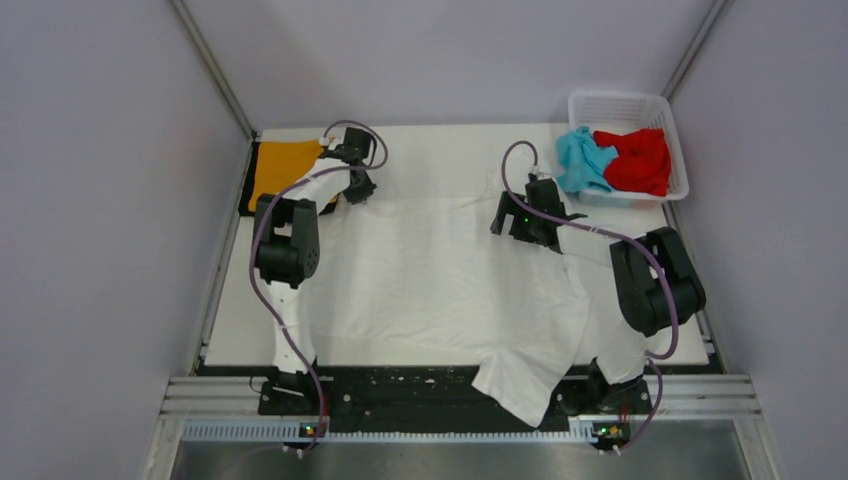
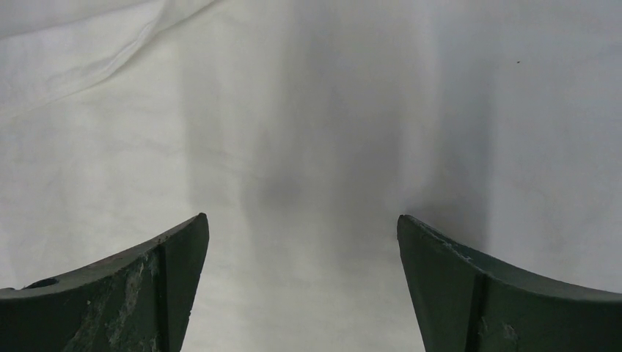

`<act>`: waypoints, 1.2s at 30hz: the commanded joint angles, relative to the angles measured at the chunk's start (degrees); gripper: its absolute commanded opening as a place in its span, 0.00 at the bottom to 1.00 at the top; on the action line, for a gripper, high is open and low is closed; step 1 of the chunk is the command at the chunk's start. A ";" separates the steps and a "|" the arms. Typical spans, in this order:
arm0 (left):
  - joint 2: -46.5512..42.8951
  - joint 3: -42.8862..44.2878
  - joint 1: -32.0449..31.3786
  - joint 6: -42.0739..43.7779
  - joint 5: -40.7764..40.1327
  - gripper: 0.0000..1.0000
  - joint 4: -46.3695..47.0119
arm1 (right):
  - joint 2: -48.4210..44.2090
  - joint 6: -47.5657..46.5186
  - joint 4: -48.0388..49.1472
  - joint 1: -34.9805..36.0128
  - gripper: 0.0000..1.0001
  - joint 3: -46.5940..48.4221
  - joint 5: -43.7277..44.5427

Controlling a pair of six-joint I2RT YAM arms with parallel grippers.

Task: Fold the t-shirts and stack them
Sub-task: Flatten out the tshirt

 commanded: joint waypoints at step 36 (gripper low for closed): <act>-1.48 16.32 2.17 0.67 13.30 0.99 0.20 | -4.76 -1.61 -10.84 0.00 0.99 6.57 7.07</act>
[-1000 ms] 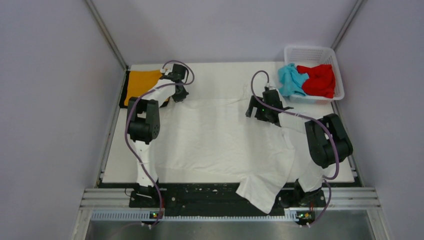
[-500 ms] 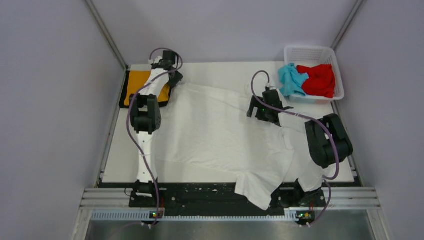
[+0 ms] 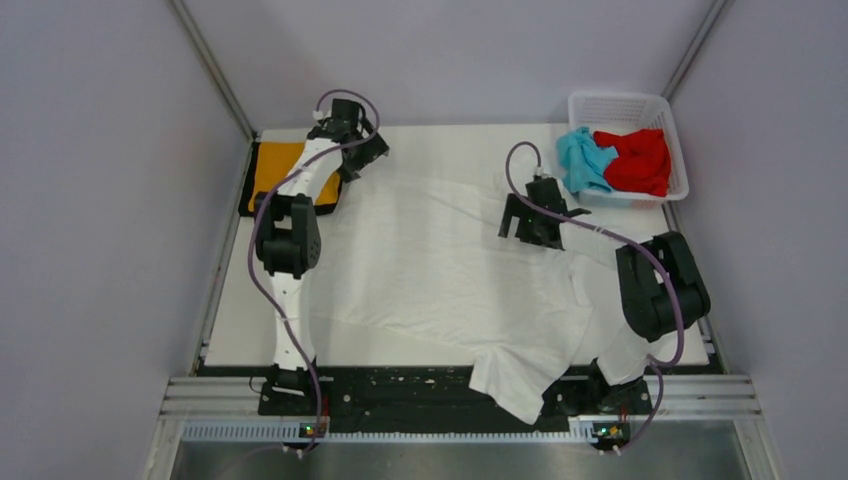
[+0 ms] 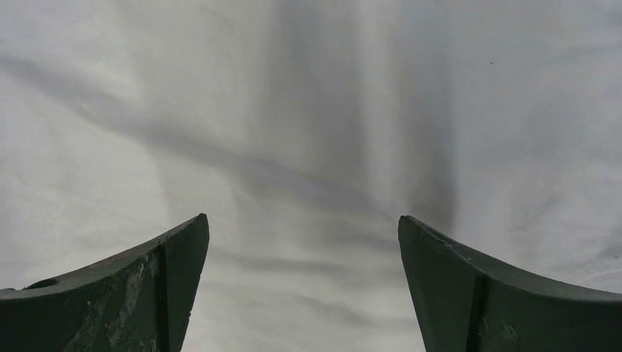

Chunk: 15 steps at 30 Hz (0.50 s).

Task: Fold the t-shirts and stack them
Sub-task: Flatten out the tshirt

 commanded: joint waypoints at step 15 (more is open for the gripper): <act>-9.19 -13.70 -4.68 14.08 1.22 0.99 -6.82 | 15.09 -5.08 -7.90 -5.22 0.99 22.89 6.47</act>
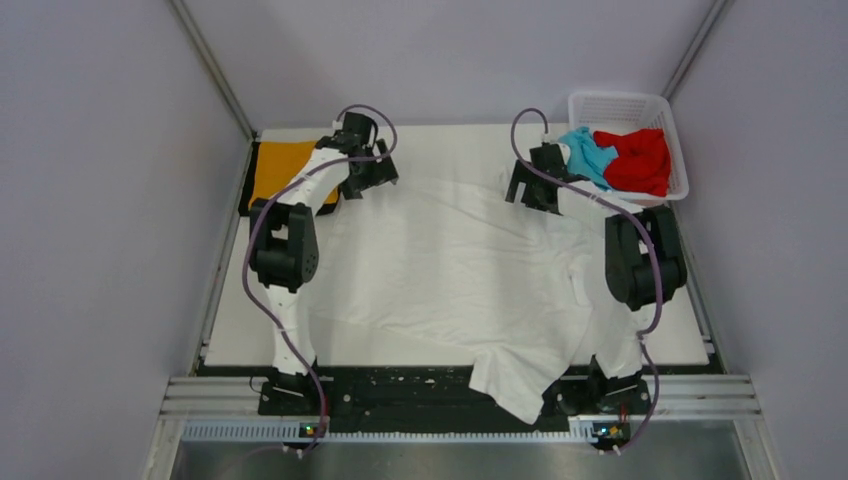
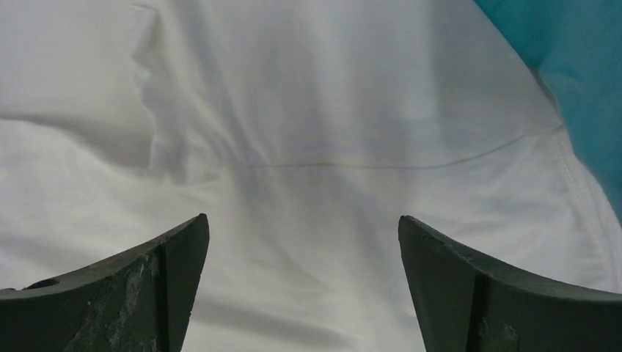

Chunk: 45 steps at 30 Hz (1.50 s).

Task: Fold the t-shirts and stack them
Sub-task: Flatten out the tshirt

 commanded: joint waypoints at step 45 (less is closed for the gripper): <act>-22.06 -20.21 1.79 -3.07 -3.35 0.98 1.40 | -5.67 -18.13 -4.88 1.35 0.99 12.64 -9.08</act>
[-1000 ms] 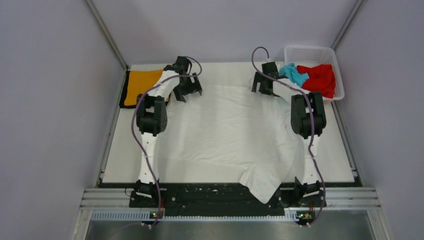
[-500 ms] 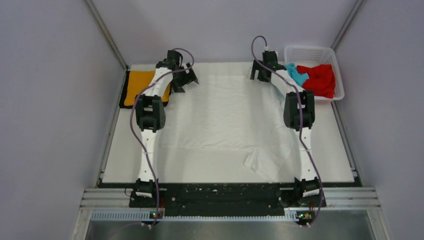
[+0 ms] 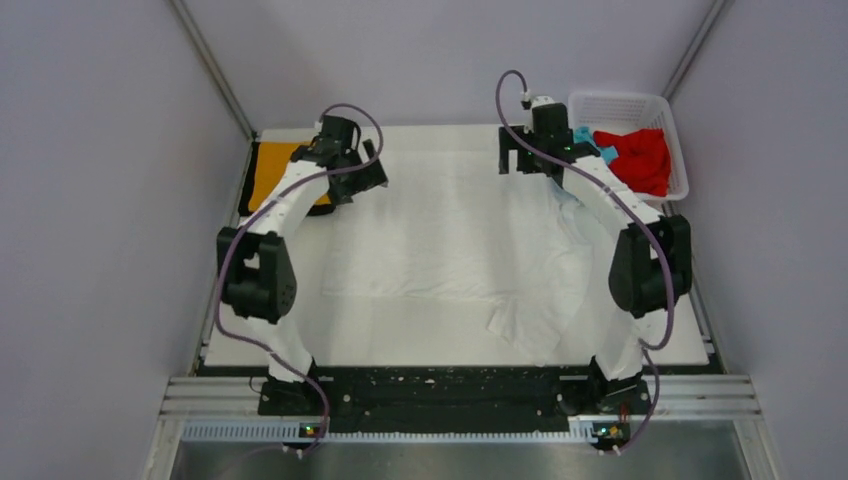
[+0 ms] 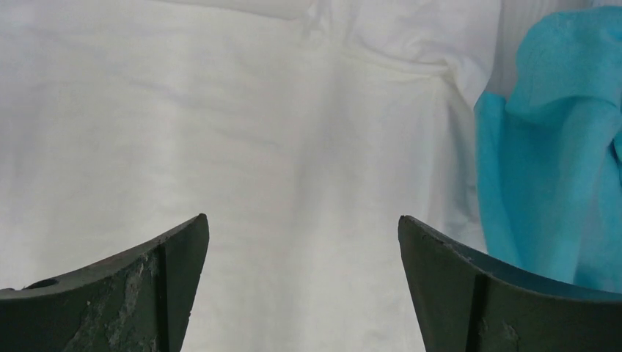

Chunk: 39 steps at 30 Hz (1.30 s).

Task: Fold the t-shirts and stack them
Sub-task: Flatten out the tshirt, then grab the side of the flattened tshirt closest away from the robot with both arms

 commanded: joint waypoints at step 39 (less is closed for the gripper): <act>-39.03 -60.72 3.91 -25.67 -20.28 0.44 3.02 | -35.94 12.27 6.25 1.60 0.99 -36.76 3.38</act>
